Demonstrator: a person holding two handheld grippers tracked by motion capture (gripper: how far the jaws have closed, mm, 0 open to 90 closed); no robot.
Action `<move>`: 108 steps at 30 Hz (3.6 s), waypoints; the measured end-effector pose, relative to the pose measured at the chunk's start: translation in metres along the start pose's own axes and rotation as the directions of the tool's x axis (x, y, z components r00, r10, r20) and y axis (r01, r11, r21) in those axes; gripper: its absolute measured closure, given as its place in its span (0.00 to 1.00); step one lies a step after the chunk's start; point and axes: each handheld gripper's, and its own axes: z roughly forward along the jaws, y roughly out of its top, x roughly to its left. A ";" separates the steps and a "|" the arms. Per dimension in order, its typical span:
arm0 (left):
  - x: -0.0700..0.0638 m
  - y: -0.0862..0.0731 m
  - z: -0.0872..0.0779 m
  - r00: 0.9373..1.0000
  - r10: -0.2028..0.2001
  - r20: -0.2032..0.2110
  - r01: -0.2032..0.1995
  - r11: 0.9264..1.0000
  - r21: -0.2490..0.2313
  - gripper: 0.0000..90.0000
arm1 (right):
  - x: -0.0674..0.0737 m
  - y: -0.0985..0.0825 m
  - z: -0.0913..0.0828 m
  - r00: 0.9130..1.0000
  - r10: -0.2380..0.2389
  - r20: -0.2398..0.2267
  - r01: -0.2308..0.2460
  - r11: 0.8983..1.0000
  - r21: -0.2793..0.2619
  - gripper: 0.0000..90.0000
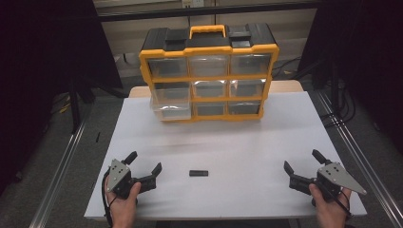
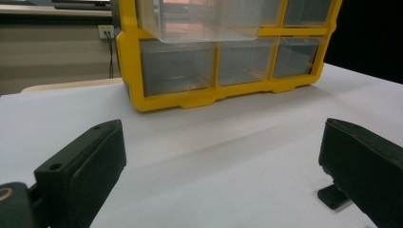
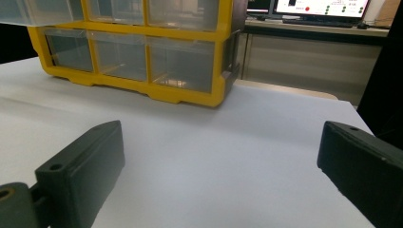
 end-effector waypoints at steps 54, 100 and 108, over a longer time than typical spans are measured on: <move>-0.025 0.035 0.059 0.870 0.038 0.492 -0.211 0.930 0.302 0.06 | 0.004 -0.001 0.004 0.998 -0.012 -0.062 0.014 0.999 0.030 0.01; -0.064 0.034 0.135 0.713 0.085 0.696 -0.559 0.668 0.491 0.38 | 0.005 -0.001 0.006 0.996 -0.021 -0.085 0.024 0.999 0.033 0.02; -0.070 0.026 0.139 0.692 0.101 0.715 -0.620 0.589 0.518 0.47 | 0.005 -0.001 0.006 0.996 -0.022 -0.084 0.025 0.999 0.038 0.02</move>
